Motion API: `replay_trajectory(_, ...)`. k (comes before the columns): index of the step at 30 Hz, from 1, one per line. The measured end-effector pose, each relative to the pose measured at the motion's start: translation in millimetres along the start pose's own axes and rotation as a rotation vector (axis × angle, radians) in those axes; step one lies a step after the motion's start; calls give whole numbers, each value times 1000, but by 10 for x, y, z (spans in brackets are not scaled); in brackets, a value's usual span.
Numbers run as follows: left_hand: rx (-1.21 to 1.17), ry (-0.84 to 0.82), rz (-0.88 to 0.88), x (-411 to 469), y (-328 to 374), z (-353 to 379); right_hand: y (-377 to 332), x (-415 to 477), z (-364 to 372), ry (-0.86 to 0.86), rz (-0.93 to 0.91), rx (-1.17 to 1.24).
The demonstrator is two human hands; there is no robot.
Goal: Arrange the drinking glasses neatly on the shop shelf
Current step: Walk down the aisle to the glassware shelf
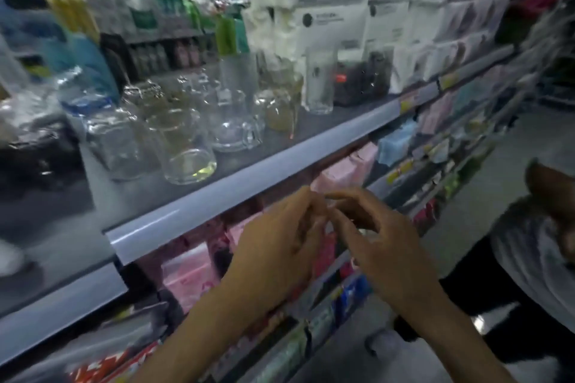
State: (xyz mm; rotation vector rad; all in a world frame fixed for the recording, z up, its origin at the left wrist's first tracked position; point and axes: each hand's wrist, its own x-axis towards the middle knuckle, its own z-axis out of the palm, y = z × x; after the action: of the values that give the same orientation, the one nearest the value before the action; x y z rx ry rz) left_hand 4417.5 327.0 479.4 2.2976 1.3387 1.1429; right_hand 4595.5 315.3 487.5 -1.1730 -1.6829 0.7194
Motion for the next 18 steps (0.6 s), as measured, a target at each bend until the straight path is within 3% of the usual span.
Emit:
replay_trajectory(5,318,198,64,303,70,-470,-185,668,-25,-16,-192,0)
replay_trajectory(10,611,460,21,230,68,-774,-286,984,132,19,-374,-35)
replay_trajectory(13,699,623,-106,191,-34,-951,-403,1086,356,6,-454,-76)
replay_trajectory(18,608,740,-424,177,-406,-1324,-666,1168,840,-133,-453,-136)
